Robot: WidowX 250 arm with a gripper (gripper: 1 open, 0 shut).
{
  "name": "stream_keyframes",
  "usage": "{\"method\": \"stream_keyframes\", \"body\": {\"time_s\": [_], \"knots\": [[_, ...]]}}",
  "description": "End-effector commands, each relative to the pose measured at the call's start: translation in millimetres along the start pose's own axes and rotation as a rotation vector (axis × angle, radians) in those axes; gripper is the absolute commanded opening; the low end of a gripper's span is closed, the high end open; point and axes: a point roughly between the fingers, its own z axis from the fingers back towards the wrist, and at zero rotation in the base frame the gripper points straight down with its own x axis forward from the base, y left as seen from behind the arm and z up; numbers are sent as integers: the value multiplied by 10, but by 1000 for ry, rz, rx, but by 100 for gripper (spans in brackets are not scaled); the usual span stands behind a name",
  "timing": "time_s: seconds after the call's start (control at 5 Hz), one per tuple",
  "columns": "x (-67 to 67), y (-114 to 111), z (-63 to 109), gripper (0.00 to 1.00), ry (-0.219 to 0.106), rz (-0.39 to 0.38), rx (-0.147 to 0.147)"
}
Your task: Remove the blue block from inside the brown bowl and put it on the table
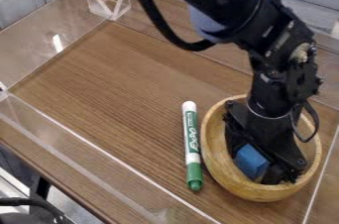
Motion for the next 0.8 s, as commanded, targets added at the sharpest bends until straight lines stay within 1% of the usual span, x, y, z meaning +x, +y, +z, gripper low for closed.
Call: {"method": "stream_keyframes", "body": {"time_s": [0.0,0.6], "knots": [[72,8,70,0,-41,-3,-2],[63,37,263,0,-6,4,18]]}}
